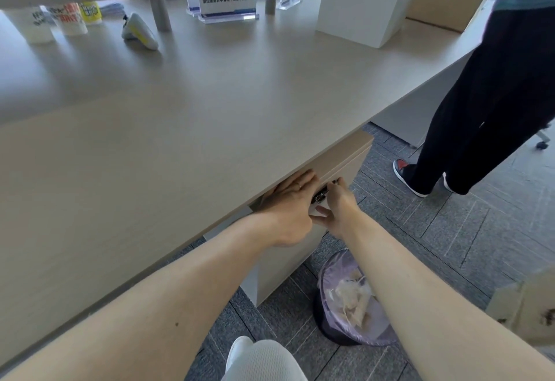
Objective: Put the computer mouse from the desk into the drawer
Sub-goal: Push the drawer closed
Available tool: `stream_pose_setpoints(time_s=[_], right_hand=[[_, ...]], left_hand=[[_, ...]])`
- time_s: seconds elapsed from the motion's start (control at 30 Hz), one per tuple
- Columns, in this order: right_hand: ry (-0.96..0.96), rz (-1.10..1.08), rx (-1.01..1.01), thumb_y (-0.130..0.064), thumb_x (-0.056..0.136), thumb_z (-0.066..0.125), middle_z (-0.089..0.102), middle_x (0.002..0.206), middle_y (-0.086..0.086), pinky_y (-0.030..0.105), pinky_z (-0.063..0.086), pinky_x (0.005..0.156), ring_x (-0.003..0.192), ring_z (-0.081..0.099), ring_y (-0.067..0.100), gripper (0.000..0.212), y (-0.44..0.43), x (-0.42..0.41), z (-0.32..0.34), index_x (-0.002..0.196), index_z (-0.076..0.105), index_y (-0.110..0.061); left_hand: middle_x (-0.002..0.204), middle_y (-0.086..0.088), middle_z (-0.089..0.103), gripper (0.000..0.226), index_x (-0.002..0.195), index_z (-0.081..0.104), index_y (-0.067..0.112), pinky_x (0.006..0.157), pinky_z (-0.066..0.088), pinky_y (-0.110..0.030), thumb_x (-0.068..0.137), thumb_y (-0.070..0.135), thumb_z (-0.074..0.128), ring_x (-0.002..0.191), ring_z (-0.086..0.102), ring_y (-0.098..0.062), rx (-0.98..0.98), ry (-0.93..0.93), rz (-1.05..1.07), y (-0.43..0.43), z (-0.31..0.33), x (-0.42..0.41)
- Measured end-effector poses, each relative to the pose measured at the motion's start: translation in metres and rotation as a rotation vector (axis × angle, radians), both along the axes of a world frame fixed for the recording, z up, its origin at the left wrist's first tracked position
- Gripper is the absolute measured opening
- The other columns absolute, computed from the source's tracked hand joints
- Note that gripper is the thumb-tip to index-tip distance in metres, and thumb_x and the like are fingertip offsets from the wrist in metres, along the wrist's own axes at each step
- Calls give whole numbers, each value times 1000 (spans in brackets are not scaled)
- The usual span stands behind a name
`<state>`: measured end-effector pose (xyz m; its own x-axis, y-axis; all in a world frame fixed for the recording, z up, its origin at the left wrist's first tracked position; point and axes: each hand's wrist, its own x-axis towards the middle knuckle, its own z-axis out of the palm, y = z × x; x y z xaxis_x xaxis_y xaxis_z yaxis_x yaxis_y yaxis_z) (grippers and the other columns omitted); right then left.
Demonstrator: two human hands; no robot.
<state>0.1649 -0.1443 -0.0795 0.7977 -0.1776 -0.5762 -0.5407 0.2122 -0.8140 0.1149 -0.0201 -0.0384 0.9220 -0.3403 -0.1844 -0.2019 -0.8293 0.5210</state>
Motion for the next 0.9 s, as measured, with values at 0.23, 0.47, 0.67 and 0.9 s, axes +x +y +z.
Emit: stream_pose_setpoints(time_s=[0.23, 0.47, 0.67, 0.9], right_hand=[[13, 2, -7, -15, 102, 27, 53, 138, 11, 38, 57, 46, 114, 56, 34, 34, 2, 5, 0, 127, 49, -21], [12, 18, -11, -17, 103, 27, 46, 145, 11, 37, 55, 40, 120, 53, 38, 35, 4, 7, -1, 134, 45, -21], [3, 37, 2, -23, 104, 31, 43, 149, 8, 46, 60, 53, 126, 50, 38, 35, 1, 2, 2, 136, 45, -27], [-31, 122, -161, -41, 101, 46, 33, 159, 2, 55, 57, 88, 135, 43, 30, 62, -30, -43, 50, 157, 24, -28]], left_hand=[[168, 17, -6, 79, 161, 3, 28, 123, -4, -30, 93, 3, 35, 153, -13, -3, 4, -20, -2, 0, -3, 1], [168, 18, -8, 82, 161, 1, 28, 121, -5, -27, 92, -2, 35, 152, -14, -2, 29, -41, -7, -1, -3, 1], [168, 17, -7, 86, 160, 3, 28, 123, -4, -28, 88, -5, 35, 153, -13, -2, 43, -46, -13, 0, -2, 1], [168, 15, -7, 84, 160, 2, 27, 120, -4, -26, 89, -4, 32, 153, -11, -5, 67, -51, -46, 5, 3, -3]])
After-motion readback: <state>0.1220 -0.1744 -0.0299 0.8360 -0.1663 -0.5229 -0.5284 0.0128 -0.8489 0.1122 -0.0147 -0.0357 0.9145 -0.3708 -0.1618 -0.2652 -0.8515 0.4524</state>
